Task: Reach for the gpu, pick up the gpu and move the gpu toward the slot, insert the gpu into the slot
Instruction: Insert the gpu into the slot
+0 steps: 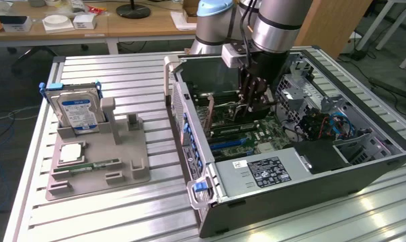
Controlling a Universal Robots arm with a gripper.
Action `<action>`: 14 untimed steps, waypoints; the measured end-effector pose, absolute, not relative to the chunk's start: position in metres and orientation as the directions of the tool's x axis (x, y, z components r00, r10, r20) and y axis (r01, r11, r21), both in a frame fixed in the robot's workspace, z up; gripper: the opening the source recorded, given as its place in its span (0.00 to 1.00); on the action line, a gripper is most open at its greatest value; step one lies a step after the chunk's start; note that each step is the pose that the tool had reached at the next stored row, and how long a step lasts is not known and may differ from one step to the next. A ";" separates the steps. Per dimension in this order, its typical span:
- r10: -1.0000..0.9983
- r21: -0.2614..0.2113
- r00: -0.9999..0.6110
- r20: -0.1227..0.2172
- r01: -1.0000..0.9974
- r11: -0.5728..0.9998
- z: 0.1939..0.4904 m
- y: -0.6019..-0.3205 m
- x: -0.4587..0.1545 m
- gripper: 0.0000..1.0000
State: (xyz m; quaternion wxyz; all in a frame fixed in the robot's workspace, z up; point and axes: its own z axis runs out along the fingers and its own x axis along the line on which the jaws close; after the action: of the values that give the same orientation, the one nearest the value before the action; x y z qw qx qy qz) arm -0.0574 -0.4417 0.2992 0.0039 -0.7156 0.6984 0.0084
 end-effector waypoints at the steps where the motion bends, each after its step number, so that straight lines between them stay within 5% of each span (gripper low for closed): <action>1: -1.000 0.006 0.024 -0.017 -1.000 -0.024 0.298 -0.442 -0.058 0.26; 14: -1.000 0.006 0.024 -0.017 -1.000 -0.024 0.290 -0.449 -0.066 0.26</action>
State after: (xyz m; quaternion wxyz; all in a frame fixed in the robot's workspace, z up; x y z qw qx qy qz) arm -0.0661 -0.4493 0.2901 0.0039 -0.7156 0.6985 0.0084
